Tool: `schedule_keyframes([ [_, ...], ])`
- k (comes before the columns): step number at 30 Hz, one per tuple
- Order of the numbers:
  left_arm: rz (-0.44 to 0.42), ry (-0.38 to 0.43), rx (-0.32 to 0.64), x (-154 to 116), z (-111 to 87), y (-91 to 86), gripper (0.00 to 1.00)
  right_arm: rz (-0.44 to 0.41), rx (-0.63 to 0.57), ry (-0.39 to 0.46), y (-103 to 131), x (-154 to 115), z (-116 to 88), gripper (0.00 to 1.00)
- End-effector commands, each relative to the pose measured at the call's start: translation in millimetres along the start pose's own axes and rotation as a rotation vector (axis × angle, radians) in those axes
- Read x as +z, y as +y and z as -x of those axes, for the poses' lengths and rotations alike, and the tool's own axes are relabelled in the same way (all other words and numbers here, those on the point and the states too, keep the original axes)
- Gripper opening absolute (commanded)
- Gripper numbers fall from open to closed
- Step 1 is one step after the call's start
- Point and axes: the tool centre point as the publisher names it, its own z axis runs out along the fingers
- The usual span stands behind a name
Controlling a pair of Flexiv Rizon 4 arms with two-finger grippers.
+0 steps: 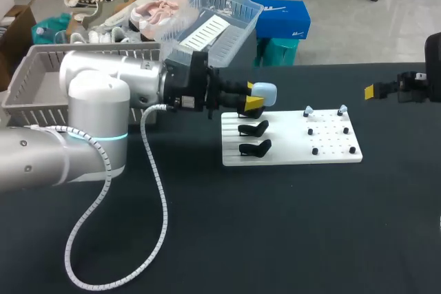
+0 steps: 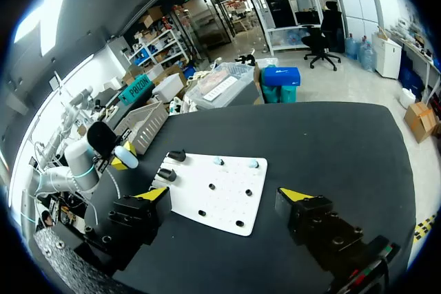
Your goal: Pick up each earbud case from the left stands, insert the matching earbuds, close the lid, and place the case in the box.
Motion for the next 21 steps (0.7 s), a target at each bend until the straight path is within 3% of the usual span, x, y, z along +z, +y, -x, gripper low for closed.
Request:
schedule_keyframes([
  [1,0.003,0.001,-0.014,2,-2.5,-8.1,0.0,0.004,-0.002,0.001,-1,0,0,1.0],
  [10,0.03,0.0,-0.048,12,-11.2,-24.7,0.0,0.004,-0.002,0.001,-1,0,0,1.0],
  [21,0.018,0.021,-0.033,24,-19.6,-25.0,0.0,0.004,-0.002,0.001,-1,0,0,1.0],
])
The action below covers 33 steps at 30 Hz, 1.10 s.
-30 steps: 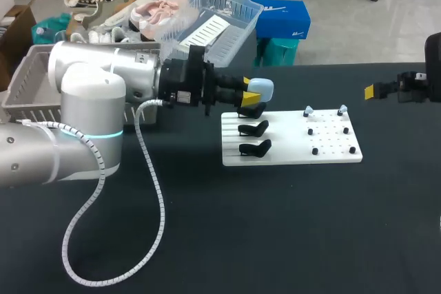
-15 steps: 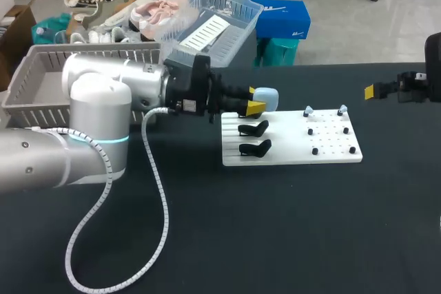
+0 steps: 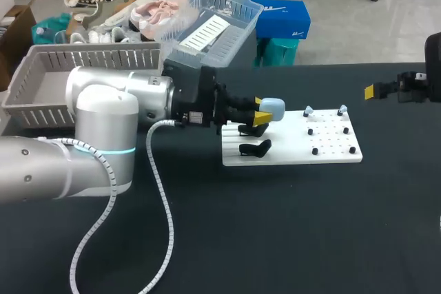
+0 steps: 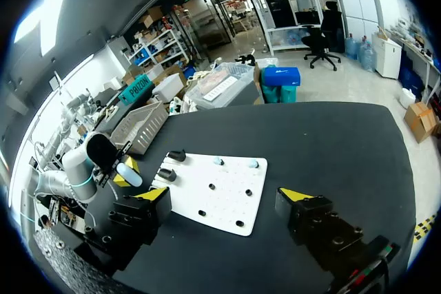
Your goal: Pick up each earbud case from the left stands, insert the matching earbuds, close the lid, and place the case in the box.
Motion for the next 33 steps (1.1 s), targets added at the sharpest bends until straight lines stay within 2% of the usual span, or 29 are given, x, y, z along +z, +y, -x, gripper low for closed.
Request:
schedule_keyframes([
  [1,0.002,0.013,-0.003,5,-3.6,0.4,0.0,0.004,-0.002,0.001,-1,0,0,1.0],
  [6,0.007,0.017,-0.008,8,-7.4,4.3,0.0,0.004,-0.002,0.001,-1,0,0,1.0],
  [12,0.009,0.009,-0.002,11,-8.2,5.4,0.0,0.002,-0.05,0.016,13,-2,-7,1.0],
  [15,0.007,0.001,0.003,13,-8.4,6.0,0.0,-0.009,-0.086,0.018,25,-4,-10,1.0],
  [24,0.001,-0.016,0.014,18,-9.1,7.6,0.0,0.03,-0.182,0.03,70,-5,-23,1.0],
  [33,0.0,-0.014,0.021,20,-9.1,8.6,0.0,0.07,-0.251,0.078,109,12,-38,1.0],
])
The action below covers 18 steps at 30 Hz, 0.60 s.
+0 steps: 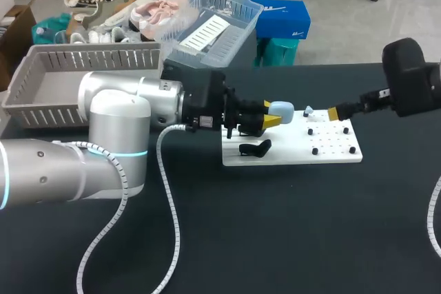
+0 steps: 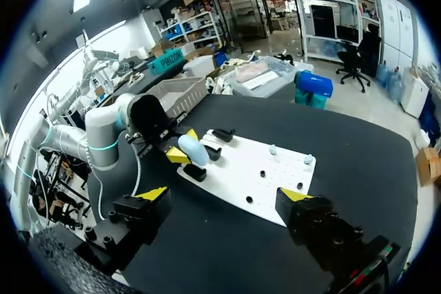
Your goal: Pick up each earbud case from the left stands, insert the matching earbuds, close the lid, and place the case in the box.
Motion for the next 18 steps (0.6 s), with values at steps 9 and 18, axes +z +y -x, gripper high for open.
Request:
schedule_keyframes([
  [9,-0.004,-0.002,0.0,1,-0.8,2.4,0.0,0.02,-0.037,0.034,32,30,2,1.0],
  [18,-0.004,-0.002,0.0,1,-0.8,2.4,0.0,0.04,-0.048,0.071,34,57,3,1.0],
])
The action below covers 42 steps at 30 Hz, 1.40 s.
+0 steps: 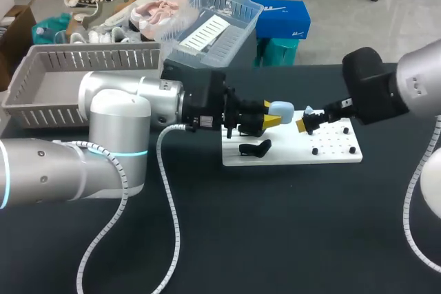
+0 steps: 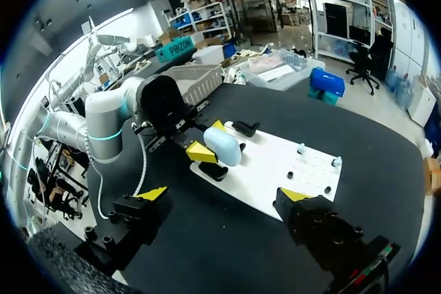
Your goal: Pick up each earbud case from the left stands, insert the matching earbuds, close the lid, and place the case in the box.
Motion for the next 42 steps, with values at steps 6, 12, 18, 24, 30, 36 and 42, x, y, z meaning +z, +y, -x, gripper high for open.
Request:
schedule_keyframes([
  [6,0.0,-0.004,0.004,-1,-1.0,1.4,0.0,0.031,0.005,0.037,-8,27,13,1.0],
  [12,0.002,-0.016,0.013,-4,-0.8,2.1,0.0,0.035,0.022,0.05,-11,31,15,1.0],
  [18,0.001,-0.022,0.026,-4,0.1,2.6,0.0,0.03,0.036,0.062,-13,34,15,1.0],
  [24,0.002,-0.02,0.029,-4,0.2,2.7,0.0,0.03,0.046,0.081,-14,38,15,1.0],
  [30,0.002,-0.02,0.029,-4,0.2,2.7,0.0,0.024,0.055,0.095,-18,44,18,1.0],
  [36,0.002,-0.02,0.029,-4,0.2,2.7,0.0,0.018,0.055,0.105,-20,48,20,1.0],
  [42,0.002,-0.02,0.029,-4,0.2,2.7,0.0,0.012,0.059,0.108,-24,50,22,1.0],
])
